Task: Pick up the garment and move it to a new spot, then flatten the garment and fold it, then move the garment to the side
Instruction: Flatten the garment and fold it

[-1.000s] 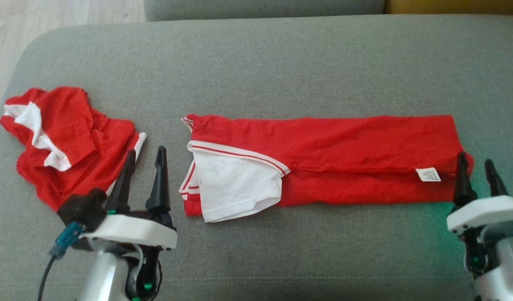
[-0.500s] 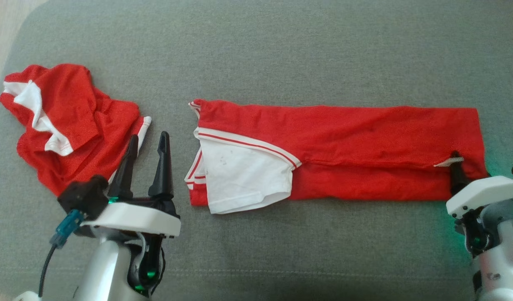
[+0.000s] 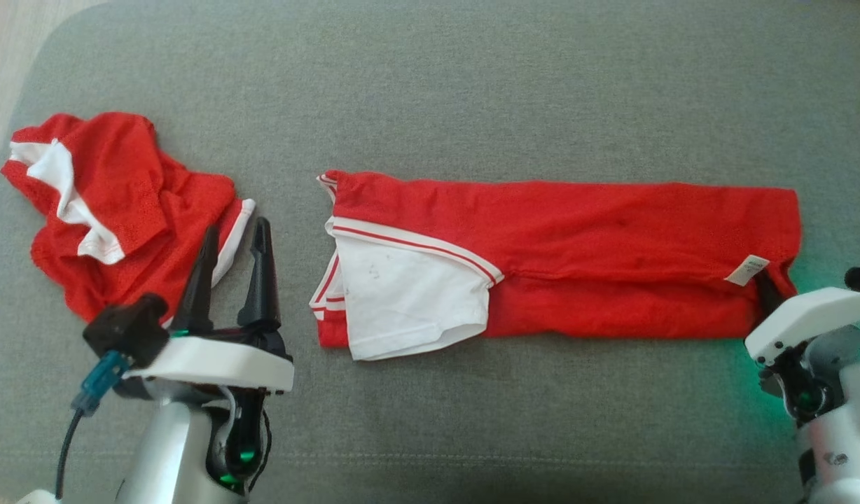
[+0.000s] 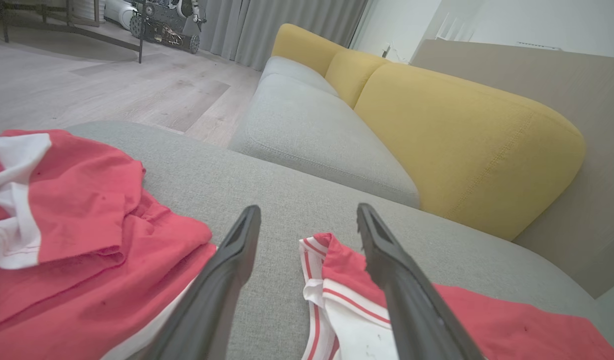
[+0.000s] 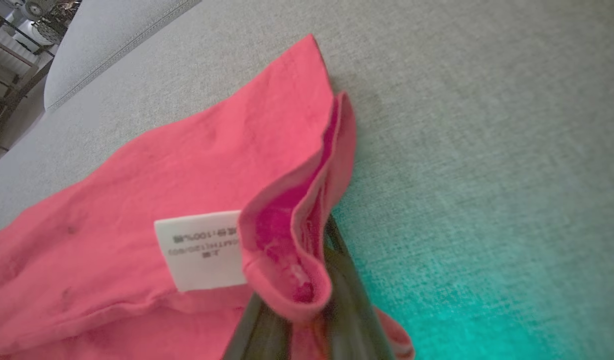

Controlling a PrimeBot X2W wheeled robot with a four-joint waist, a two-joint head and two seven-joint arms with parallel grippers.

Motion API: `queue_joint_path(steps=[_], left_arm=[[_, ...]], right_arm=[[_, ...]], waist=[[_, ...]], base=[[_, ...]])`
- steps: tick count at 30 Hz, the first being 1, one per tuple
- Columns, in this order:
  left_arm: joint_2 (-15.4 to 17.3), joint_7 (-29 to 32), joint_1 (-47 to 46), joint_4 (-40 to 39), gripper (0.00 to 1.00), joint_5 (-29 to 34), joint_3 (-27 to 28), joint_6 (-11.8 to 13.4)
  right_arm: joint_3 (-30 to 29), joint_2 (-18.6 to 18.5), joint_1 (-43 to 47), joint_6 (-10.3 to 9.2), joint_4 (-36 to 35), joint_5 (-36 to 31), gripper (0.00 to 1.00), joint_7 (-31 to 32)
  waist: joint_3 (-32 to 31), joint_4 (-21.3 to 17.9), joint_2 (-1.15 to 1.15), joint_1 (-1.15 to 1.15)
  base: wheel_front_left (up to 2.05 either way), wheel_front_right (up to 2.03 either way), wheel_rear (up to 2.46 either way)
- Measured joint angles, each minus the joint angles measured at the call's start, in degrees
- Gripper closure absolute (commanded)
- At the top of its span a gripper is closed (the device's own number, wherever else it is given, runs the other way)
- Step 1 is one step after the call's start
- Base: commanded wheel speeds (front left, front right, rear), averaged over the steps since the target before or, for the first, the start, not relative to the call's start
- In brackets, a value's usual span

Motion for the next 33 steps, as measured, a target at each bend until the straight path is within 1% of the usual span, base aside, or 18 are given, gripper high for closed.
queue_joint_path(steps=[5, 9, 10, 13, 16, 19, 23, 27, 30, 33], left_arm=[[0.0, 0.0, 0.0, 0.0, 0.00, 0.0, 0.2, 0.0], [0.0, 0.0, 0.0, 0.1, 0.00, 0.0, 0.1, 0.0], [0.0, 0.0, 0.0, 0.1, 0.00, 0.0, 0.1, 0.0], [0.0, 0.0, 0.0, 0.2, 0.00, 0.0, 0.1, 0.0], [-0.1, 0.0, 0.0, 0.3, 0.00, 0.0, 0.1, 0.0], [-0.1, 0.0, 0.0, 0.6, 0.00, -0.1, 0.0, 0.0], [-0.1, 0.0, 0.4, 0.9, 0.00, -0.6, 0.0, 0.0], [-0.1, 0.0, 1.1, 1.0, 0.00, -0.6, 0.0, 0.0], [-0.1, 0.0, 1.9, 1.2, 0.00, -0.6, 0.0, 0.0], [-0.1, 0.0, 2.5, 1.2, 0.00, -0.6, 0.0, 0.0]], right_arm=[[-0.8, -0.4, 0.3, 0.00, 0.1, -2.1, 1.00, -2.4], [-4.4, -1.8, 0.2, 0.00, 0.4, -5.4, 1.00, -5.7], [-4.4, -1.8, 0.2, 0.00, 0.4, -5.4, 1.00, -5.7], [-7.3, -3.6, 0.0, 0.00, 0.7, -9.8, 1.00, -7.4], [-11.7, -4.8, -0.9, 0.00, 1.0, -15.2, 1.00, -9.0], [-14.6, -5.1, -2.1, 0.00, 1.0, -18.7, 1.00, -9.3], [-13.6, -2.3, -2.1, 0.00, -1.0, -20.1, 1.00, -9.2], [-9.6, 1.0, -1.9, 0.00, -5.2, -19.6, 1.00, -7.6], [-6.1, 3.9, -1.4, 0.00, -9.4, -16.6, 1.00, -4.7], [-1.8, 5.9, 0.5, 0.00, -14.1, -14.0, 1.00, -1.8]], waist=[[-0.8, -0.7, 0.00, 0.00], [-1.3, -1.1, 0.00, 0.00], [-1.3, -1.1, 0.00, 0.00], [-1.7, -1.2, 0.00, 0.00], [-2.0, -1.2, 0.00, 0.00], [-2.5, -1.1, 0.00, 0.00], [-3.8, -1.0, 0.00, 0.00], [-5.4, -1.2, 0.00, 0.00], [-6.6, -1.5, 0.00, 0.00], [-7.6, -1.7, 0.00, 0.00]], base=[[0.00, 0.00, 0.00], [0.00, 0.00, 0.00], [0.00, 0.00, 0.00], [0.00, 0.00, 0.00], [0.00, 0.00, 0.00], [0.00, 0.00, 0.00], [0.00, 0.00, 0.00], [0.00, 0.00, 0.00], [0.00, 0.00, 0.00], [0.00, 0.00, 0.00]])
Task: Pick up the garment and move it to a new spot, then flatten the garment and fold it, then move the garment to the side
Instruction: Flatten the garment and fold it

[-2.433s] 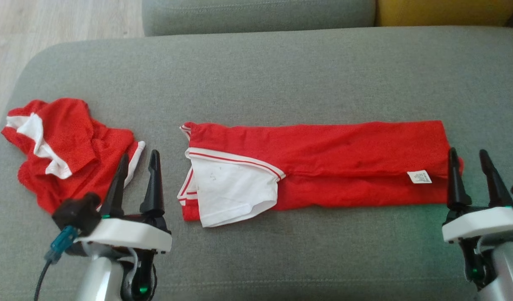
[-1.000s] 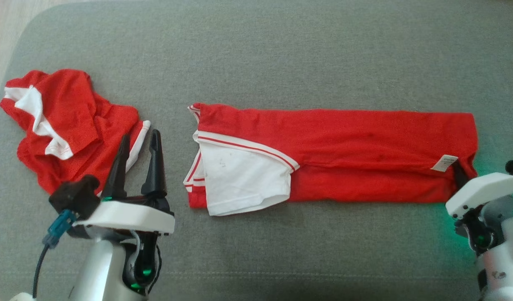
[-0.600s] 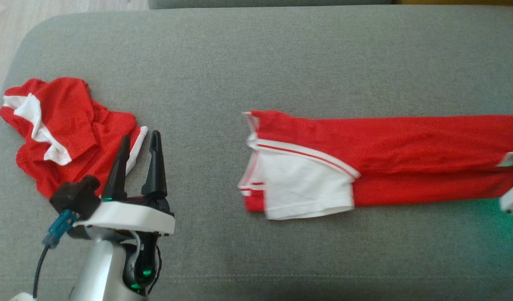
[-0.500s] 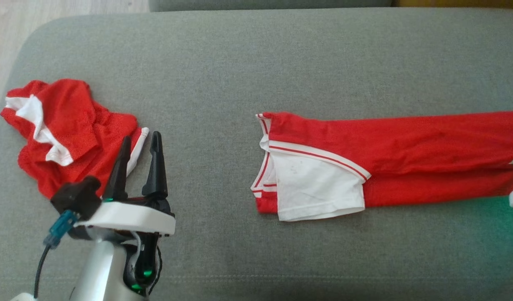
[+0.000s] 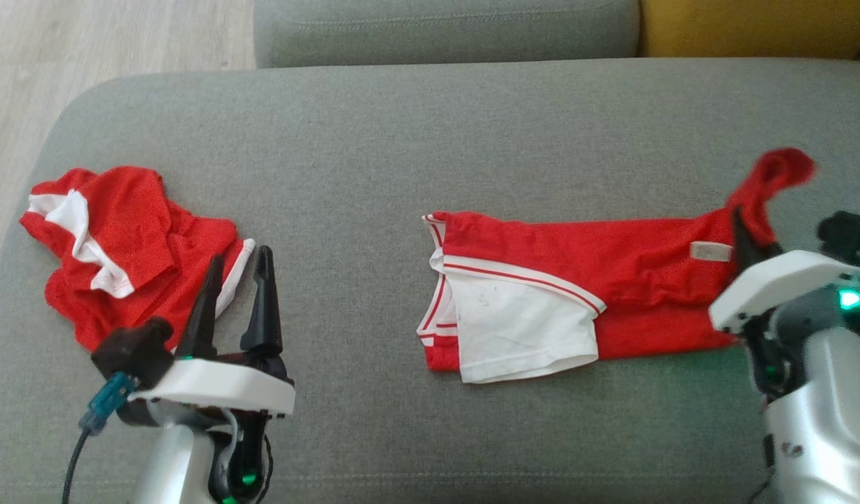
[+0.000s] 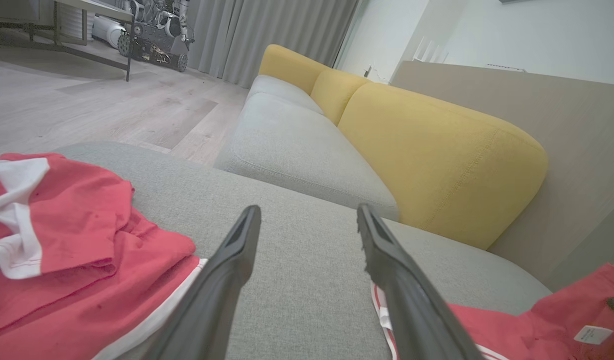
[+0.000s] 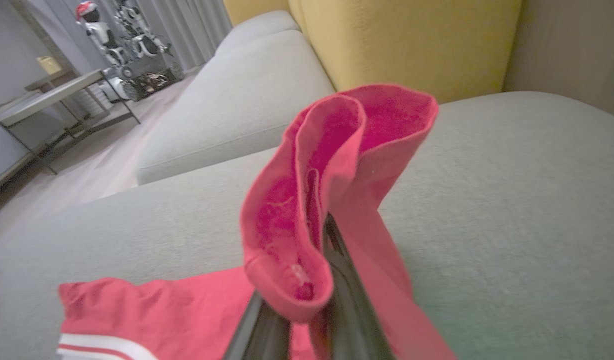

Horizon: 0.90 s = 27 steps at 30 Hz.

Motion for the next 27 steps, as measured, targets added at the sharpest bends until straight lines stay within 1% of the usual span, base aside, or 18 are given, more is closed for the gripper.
queue_joint_path(steps=[2, 7, 10, 11, 13, 19, 23, 27], left_arm=[[0.0, 0.0, 0.3, 0.0, 0.00, 0.0, 0.0, 0.0], [0.0, 0.0, 0.4, 0.0, 0.00, -0.2, -0.3, 0.0], [0.0, 0.0, 0.4, 0.0, 0.00, -0.3, -0.3, 0.0], [0.0, 0.0, 0.4, 0.0, 0.00, -0.3, -0.4, 0.0], [0.0, 0.0, 0.4, 0.0, 0.00, -0.3, -0.7, 0.0], [0.0, 0.0, 0.4, 0.0, 0.00, -0.8, -1.2, 0.1], [0.0, 0.0, 0.3, 0.0, 0.00, -0.8, -1.9, 0.1], [0.0, 0.0, 0.1, 0.1, 0.00, -1.4, -2.2, 0.1]], right_arm=[[2.8, 0.7, 1.3, 0.00, -3.2, 1.6, 1.00, 1.4], [11.2, 1.9, 3.5, 0.00, -9.7, 8.3, 1.00, 4.7], [16.4, 1.9, 4.8, -0.01, -11.0, 15.6, 1.00, 4.8], [17.9, 1.9, 5.1, -0.01, -10.9, 16.5, 1.00, 4.5], [20.6, 1.9, 5.3, -0.01, -10.2, 18.2, 1.00, 3.2], [28.5, 1.9, 4.0, -0.01, -5.2, 27.1, 1.00, -1.5], [32.5, 1.9, 1.0, -0.01, -0.3, 32.0, 1.00, -5.6], [36.6, 1.9, -2.7, -0.01, 4.6, 34.9, 1.00, -8.8]], waist=[[-0.4, -0.2, 0.00, 0.00], [-0.9, 0.0, 0.00, 0.00], [-0.8, 0.3, 0.00, 0.00], [-0.7, 0.5, 0.00, 0.00], [-0.5, 1.0, 0.00, 0.00], [1.3, 2.4, 0.00, 0.00], [2.6, 3.6, 0.00, 0.00], [4.0, 4.7, 0.00, 0.00]], base=[[0.00, 0.00, 0.00], [0.00, 0.00, 0.00], [0.00, 0.00, 0.00], [0.00, 0.00, 0.00], [0.00, 0.00, 0.00], [0.00, 0.00, 0.00], [0.00, 0.00, 0.00], [0.00, 0.00, 0.00]])
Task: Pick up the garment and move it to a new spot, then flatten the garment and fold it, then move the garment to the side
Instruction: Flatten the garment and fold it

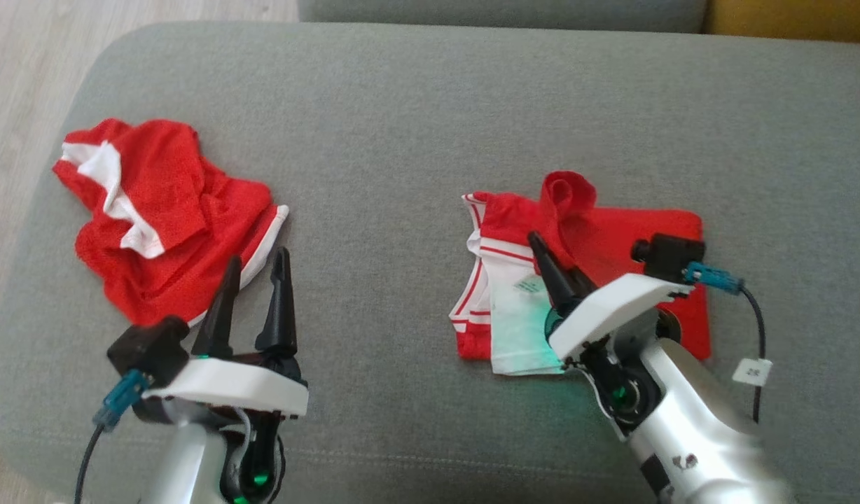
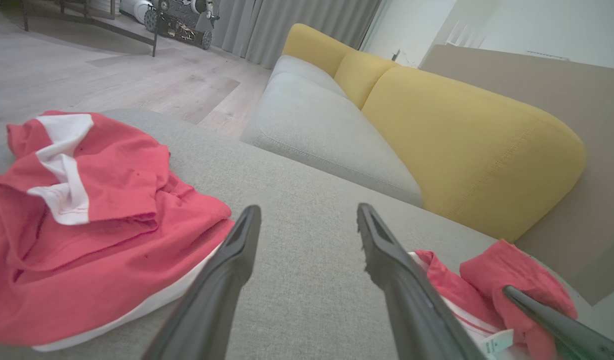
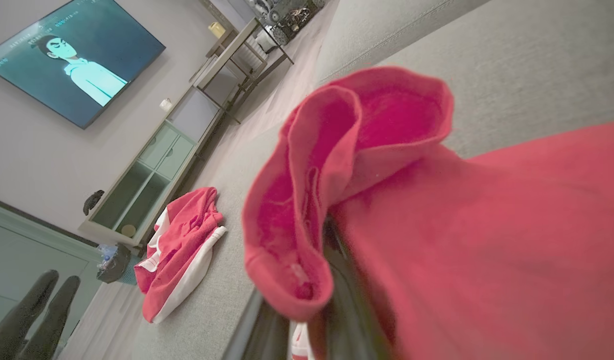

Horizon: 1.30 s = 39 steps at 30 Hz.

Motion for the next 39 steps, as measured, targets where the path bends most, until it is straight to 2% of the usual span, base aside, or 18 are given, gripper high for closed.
queue_joint_path(steps=[5, 6, 7, 14, 21, 26, 31, 35, 39], left_arm=[[0.0, 0.0, -0.6, 0.5, 0.00, 0.0, -0.2, 0.5], [0.0, 0.0, -0.8, 0.7, 0.00, -0.1, -0.2, 0.5], [0.0, 0.0, -0.9, 0.8, 0.00, -0.4, -0.2, 0.5], [0.0, 0.0, -1.0, 2.0, 0.00, -0.6, -0.2, 0.5], [0.0, 0.0, -1.0, 2.6, 0.00, -0.9, 0.2, 0.5], [0.0, 0.0, -0.9, 1.6, 0.00, -0.9, 0.6, 0.5], [0.0, 0.0, -0.9, -0.4, 0.00, -0.9, 0.6, 0.5], [0.0, 0.0, -0.9, -1.8, 0.00, -0.9, 0.3, 1.0], [0.0, 0.0, -0.9, -2.4, 0.00, -0.9, -0.3, 1.0]], right_arm=[[4.1, 0.0, -2.7, 0.00, 4.2, 2.5, 1.00, -1.7], [5.2, -0.1, -3.2, 0.00, 5.1, 3.1, 0.92, -1.8], [6.4, -0.1, -3.6, 0.00, 5.9, 3.3, 0.00, -1.9], [12.9, -0.1, -5.4, 0.00, 6.9, 7.3, 0.00, -2.7], [13.0, -0.1, -9.1, 0.00, 8.2, 8.0, 0.00, -6.0], [8.8, -0.9, -11.8, 0.00, 11.7, -1.0, 0.00, -8.9], [3.5, -5.4, -12.0, 0.00, 11.7, -8.1, 0.00, -10.7], [-0.7, -9.8, -10.0, 0.00, 9.0, -14.0, 0.00, -12.4], [-6.2, -12.1, -5.4, 0.00, 4.6, -20.2, 0.00, -13.8]], waist=[[1.2, 0.9, 0.00, 0.00], [1.4, 1.0, 0.00, 0.00], [1.6, 1.1, 0.00, 0.00], [1.2, 0.5, 0.00, 0.00], [-0.8, -1.7, 0.00, 0.00], [-2.0, -3.5, 0.00, 0.00], [-2.7, -5.0, 0.00, 0.00], [-2.6, -5.5, 0.00, 0.00], [-2.4, -5.6, 0.00, 0.00]], base=[[0.00, 0.00, 0.00], [0.00, 0.00, 0.00], [0.00, 0.00, 0.00], [0.00, 0.00, 0.00], [0.00, 0.00, 0.00], [0.00, 0.00, 0.00], [0.00, 0.00, 0.00], [0.00, 0.00, 0.00], [0.00, 0.00, 0.00]])
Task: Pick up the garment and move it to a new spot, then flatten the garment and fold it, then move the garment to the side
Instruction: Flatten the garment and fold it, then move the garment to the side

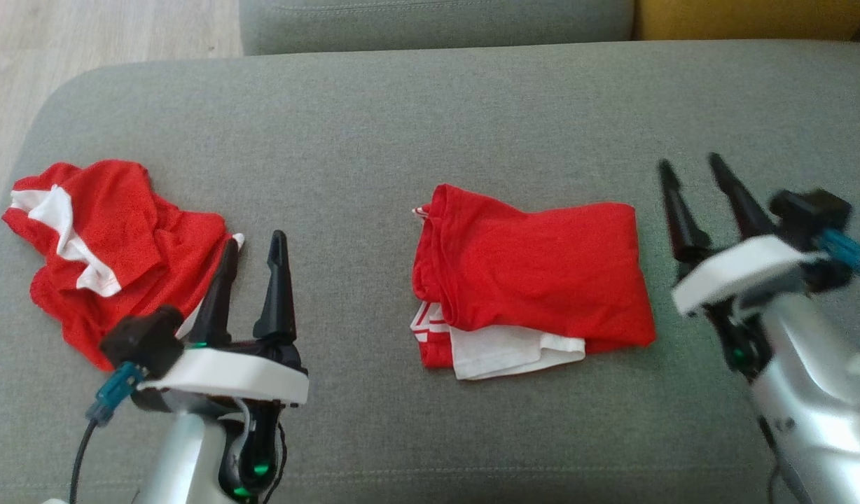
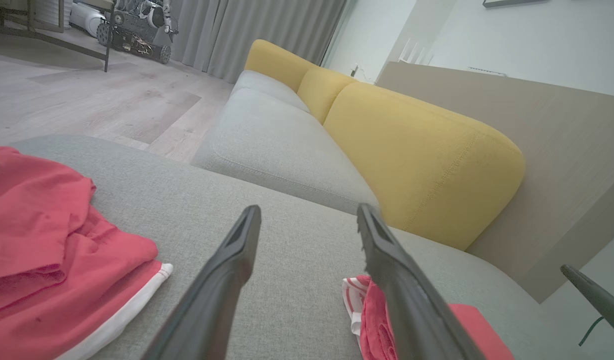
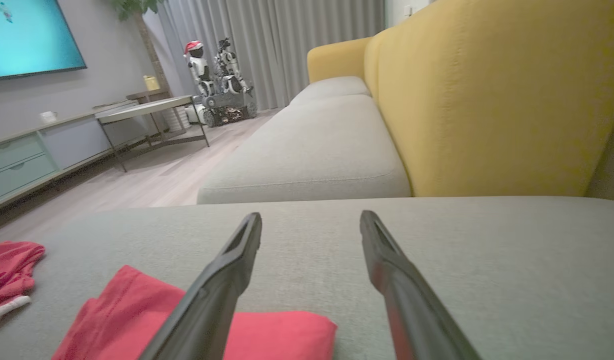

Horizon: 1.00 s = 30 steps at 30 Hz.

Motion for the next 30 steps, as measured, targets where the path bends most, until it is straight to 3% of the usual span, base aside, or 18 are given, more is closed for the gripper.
queue_joint_path(steps=[6, 12, 20, 30], left_arm=[[0.0, 0.0, 0.2, 0.1, 0.00, 0.1, -0.8, -0.1], [0.0, 0.0, 2.7, 1.0, 0.00, 1.5, -0.7, -0.1], [0.0, 0.0, 3.4, 0.7, 0.00, 3.0, -0.3, -0.1], [0.0, 0.0, 3.4, 0.1, 0.00, 3.0, 0.0, -0.1]], right_arm=[[-11.5, 0.1, 9.2, 0.00, -6.8, -9.5, 0.00, -1.0], [-19.2, 5.5, 17.2, 0.00, -13.4, -15.3, 0.00, -1.1], [-21.8, 8.0, 20.8, 0.00, -17.1, -19.7, 0.00, -1.1], [-22.8, 8.6, 21.0, 0.00, -17.9, -20.2, 0.00, -1.1]], waist=[[0.1, 0.0, 0.00, 0.00], [-0.1, -0.2, 0.00, 0.00], [-0.3, -0.4, 0.00, 0.00], [-0.1, -0.1, 0.00, 0.00]], base=[[0.00, 0.00, 0.00], [0.00, 0.00, 0.00], [0.00, 0.00, 0.00], [0.00, 0.00, 0.00]])
